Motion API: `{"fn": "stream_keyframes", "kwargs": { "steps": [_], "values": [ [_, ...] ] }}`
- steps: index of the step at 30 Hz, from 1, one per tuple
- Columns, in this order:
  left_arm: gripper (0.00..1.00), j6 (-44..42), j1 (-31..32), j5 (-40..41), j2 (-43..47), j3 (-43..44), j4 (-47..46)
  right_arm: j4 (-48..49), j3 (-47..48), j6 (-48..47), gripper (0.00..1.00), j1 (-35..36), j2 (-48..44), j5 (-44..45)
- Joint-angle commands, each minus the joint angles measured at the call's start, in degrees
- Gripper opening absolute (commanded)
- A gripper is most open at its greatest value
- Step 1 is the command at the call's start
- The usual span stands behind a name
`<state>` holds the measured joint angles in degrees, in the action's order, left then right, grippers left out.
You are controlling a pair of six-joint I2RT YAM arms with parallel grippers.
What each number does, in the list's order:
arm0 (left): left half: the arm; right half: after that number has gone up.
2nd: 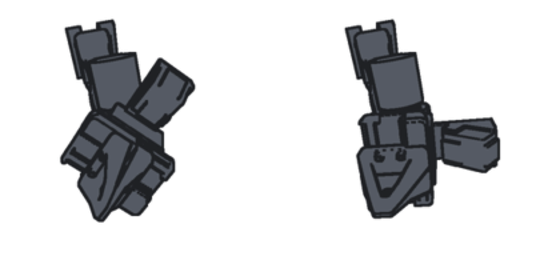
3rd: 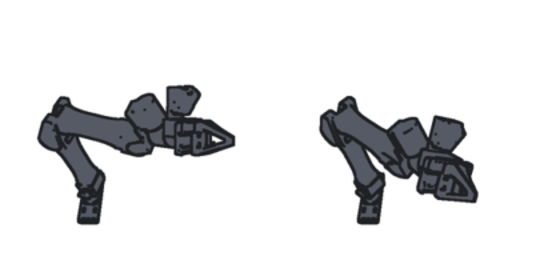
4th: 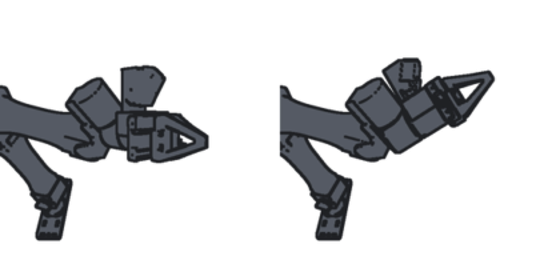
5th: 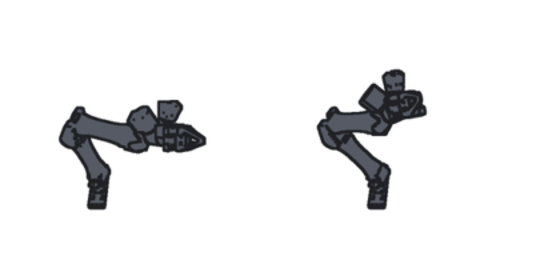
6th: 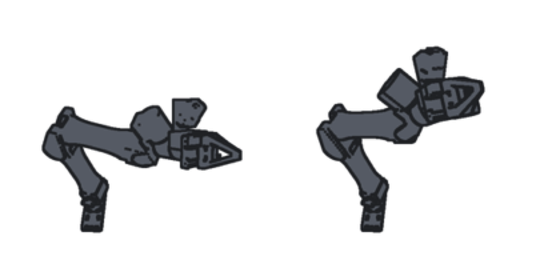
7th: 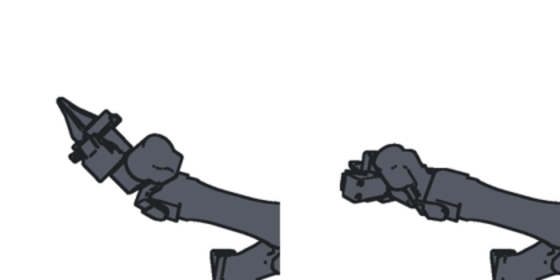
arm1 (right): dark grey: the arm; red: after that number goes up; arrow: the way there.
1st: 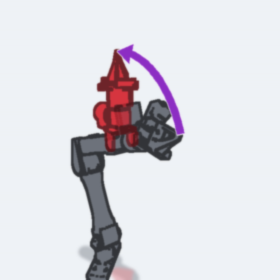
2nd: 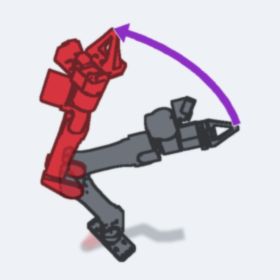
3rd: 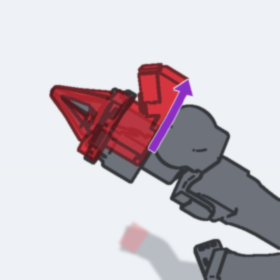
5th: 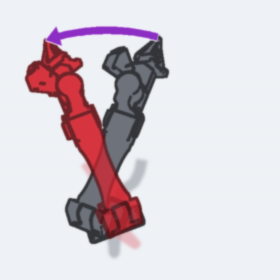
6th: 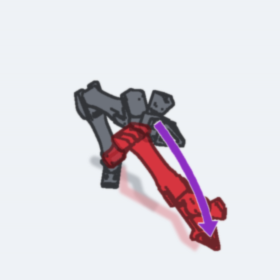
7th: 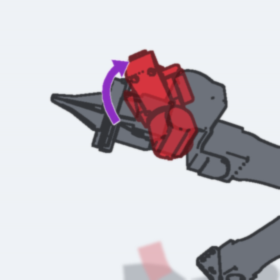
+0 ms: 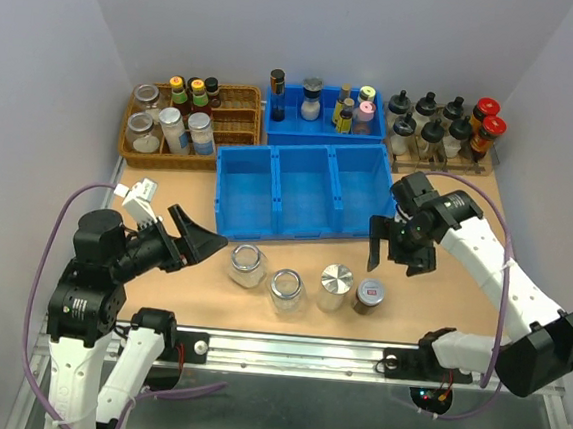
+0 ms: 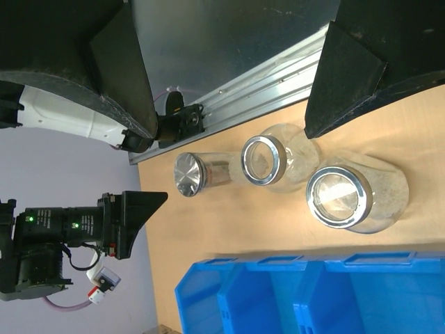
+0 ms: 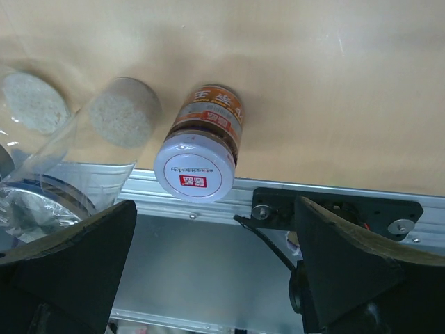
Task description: Organize the condiment bottles
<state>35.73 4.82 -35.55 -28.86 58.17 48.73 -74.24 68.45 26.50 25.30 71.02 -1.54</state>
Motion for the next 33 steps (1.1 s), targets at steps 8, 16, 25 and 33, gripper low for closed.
{"fn": "stream_keyframes", "kwargs": {
  "steps": [8, 16, 25, 33],
  "values": [
    [0.99, -2.9, 0.1, -0.2, 1.4, 1.9, 1.4, 4.5, -3.1, -1.3, 1.0, 6.1, 3.7, 0.0],
    [0.99, -2.8, 0.2, -0.4, 1.4, 1.9, 0.8, 7.6, -8.2, -0.2, 1.0, 7.0, 4.5, -2.1],
    [0.99, -2.7, 0.2, -0.1, 1.1, 1.4, 0.5, 9.2, -8.8, -0.5, 1.0, 9.8, 6.1, -4.6],
    [0.99, -2.5, 0.1, -0.1, 1.9, 0.5, 0.8, 10.3, -10.8, 0.4, 0.99, 11.0, 7.5, -2.9]
  ]
}}
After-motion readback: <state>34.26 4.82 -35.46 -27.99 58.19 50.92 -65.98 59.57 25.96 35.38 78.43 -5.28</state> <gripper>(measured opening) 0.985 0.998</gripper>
